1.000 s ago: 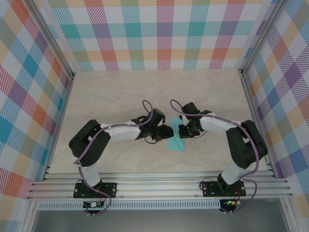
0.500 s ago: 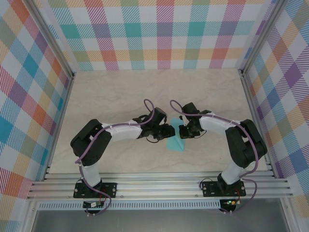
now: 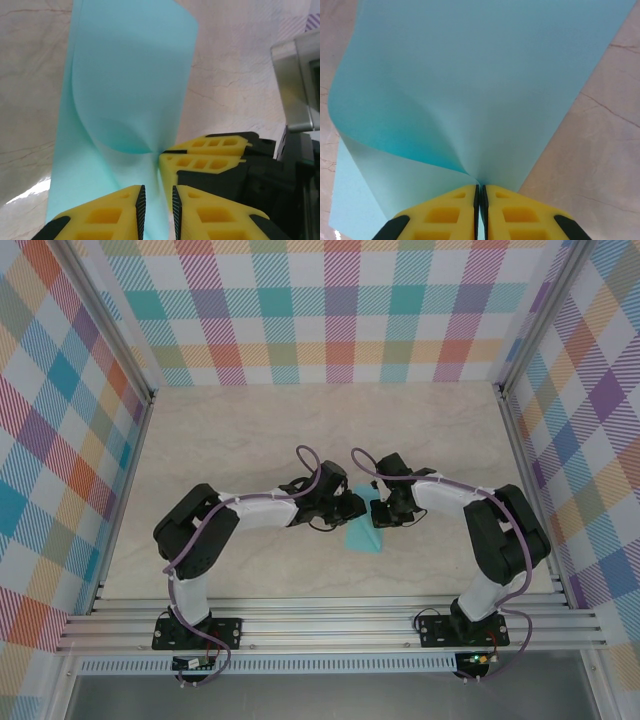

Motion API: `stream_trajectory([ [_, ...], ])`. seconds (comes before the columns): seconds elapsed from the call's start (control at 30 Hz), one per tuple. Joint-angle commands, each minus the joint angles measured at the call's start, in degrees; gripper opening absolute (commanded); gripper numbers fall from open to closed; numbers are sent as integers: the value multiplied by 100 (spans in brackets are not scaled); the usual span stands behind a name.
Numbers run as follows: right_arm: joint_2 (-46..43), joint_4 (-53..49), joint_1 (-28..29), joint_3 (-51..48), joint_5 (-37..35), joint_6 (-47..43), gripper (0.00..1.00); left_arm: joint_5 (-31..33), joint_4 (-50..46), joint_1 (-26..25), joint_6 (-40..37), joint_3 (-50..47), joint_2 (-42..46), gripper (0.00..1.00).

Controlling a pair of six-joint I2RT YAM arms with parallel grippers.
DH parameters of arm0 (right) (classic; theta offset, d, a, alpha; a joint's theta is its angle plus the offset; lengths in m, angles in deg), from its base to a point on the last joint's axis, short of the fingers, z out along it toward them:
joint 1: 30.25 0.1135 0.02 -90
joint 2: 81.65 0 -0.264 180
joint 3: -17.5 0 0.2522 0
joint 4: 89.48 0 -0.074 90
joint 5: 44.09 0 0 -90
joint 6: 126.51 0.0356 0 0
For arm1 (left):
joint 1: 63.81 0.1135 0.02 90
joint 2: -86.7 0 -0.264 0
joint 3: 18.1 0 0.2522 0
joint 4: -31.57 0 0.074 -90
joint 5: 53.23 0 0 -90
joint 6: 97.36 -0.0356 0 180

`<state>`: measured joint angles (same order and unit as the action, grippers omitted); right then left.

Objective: Fold a paper plane with a square sheet of paper (pick it up from the middle)

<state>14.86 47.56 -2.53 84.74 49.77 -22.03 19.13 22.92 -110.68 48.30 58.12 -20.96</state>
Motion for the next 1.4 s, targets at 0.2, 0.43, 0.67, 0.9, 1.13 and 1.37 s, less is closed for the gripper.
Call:
stream_trajectory([
  [0.2,129,52,-49,58,10,15,13,104,597,-79,535,-49,-247,22],
  [0.43,122,77,-84,49,69,21,13,25,667,-87,600,-49,-329,23],
  [0.67,96,111,-125,41,149,20,13,66,615,-86,613,-49,-514,23],
  [0.9,96,115,-127,49,176,29,13,182,547,-78,589,-64,-607,23],
  [1.13,89,131,-144,67,253,70,15,216,518,-83,551,-85,-686,23],
  [1.37,-125,48,-154,49,293,134,20,201,577,-86,569,-111,-763,22],
])
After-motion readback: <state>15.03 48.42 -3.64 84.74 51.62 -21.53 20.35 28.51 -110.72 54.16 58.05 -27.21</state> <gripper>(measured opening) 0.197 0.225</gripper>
